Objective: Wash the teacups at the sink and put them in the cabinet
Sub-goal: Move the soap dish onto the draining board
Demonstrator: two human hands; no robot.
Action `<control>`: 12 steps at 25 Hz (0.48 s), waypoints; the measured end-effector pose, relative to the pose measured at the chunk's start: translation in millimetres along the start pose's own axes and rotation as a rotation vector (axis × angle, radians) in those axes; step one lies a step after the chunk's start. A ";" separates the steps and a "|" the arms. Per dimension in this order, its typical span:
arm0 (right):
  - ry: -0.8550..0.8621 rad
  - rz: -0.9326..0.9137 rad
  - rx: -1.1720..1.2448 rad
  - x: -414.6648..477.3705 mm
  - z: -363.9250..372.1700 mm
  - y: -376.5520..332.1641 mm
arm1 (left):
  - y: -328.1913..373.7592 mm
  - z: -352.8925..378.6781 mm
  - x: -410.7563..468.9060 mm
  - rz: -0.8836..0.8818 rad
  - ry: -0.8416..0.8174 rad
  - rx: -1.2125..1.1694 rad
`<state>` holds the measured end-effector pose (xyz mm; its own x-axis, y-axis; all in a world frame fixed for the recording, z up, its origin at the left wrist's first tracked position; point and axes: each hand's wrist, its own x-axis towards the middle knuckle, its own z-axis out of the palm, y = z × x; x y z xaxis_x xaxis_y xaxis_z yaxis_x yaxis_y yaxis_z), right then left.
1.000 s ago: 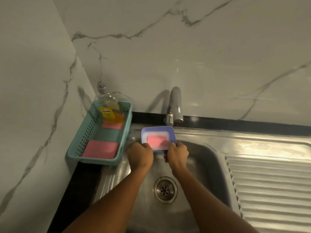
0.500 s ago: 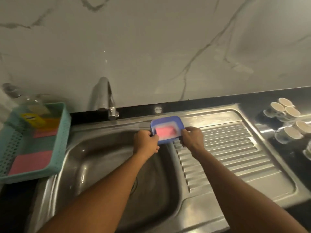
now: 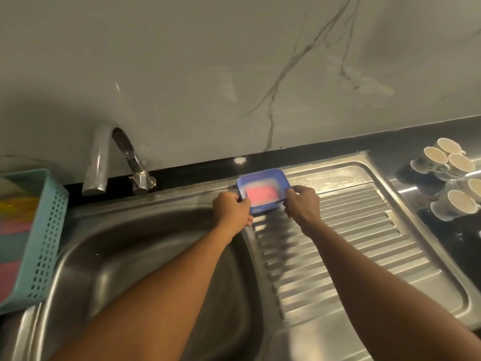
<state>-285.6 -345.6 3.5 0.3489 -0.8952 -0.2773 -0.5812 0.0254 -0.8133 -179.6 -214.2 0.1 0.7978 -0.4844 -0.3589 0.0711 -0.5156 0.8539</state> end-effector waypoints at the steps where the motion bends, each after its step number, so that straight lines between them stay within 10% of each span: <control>1: 0.008 -0.005 0.000 1.6 1.8 2.3 | 0.0 0.2 -1.1 0.004 0.004 -0.011; 5: -0.030 0.013 0.036 -3.5 5.1 7.2 | -4.1 -1.4 -7.1 0.029 0.011 0.000; 12: 0.023 -0.173 -0.475 -84.7 -21.4 41.1 | -26.2 -22.2 -72.7 0.574 -0.078 0.790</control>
<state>-354.8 -278.3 4.5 0.4564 -0.8782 -0.1431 -0.7885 -0.3247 -0.5224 -226.2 -149.8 12.2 0.5417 -0.8404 -0.0158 -0.7599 -0.4977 0.4182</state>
